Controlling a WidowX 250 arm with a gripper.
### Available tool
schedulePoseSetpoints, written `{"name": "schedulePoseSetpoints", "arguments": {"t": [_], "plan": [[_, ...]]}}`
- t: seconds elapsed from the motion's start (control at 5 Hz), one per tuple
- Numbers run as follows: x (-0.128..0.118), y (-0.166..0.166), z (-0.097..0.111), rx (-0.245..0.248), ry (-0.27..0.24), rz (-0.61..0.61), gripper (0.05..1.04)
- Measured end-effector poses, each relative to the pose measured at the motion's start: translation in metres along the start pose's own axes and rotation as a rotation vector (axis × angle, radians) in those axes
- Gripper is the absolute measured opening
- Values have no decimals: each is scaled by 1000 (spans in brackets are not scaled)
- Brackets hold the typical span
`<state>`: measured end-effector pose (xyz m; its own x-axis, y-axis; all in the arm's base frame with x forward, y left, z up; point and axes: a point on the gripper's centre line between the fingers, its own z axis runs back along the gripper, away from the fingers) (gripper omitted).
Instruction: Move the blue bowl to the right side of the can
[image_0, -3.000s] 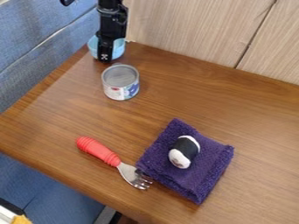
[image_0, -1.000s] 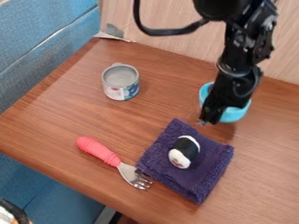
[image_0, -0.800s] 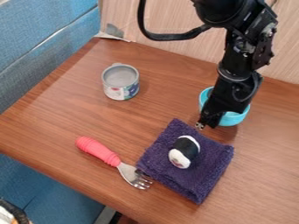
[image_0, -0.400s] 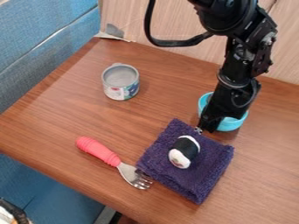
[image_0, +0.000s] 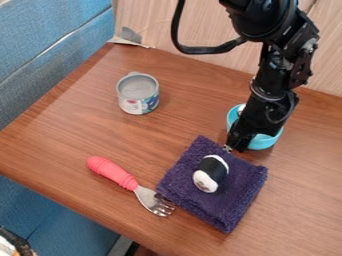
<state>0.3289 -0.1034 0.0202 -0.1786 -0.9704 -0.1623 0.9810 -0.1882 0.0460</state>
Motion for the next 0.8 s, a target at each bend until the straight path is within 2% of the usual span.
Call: {"name": "schedulePoseSetpoints", "arguments": {"t": [0.4,0.6,0.8], "plan": [[-8,-3,1,-19,48,22,844],[-11,-1,11,-6,57,32,1011],[-13,5,42,65,23,63,1008]]}}
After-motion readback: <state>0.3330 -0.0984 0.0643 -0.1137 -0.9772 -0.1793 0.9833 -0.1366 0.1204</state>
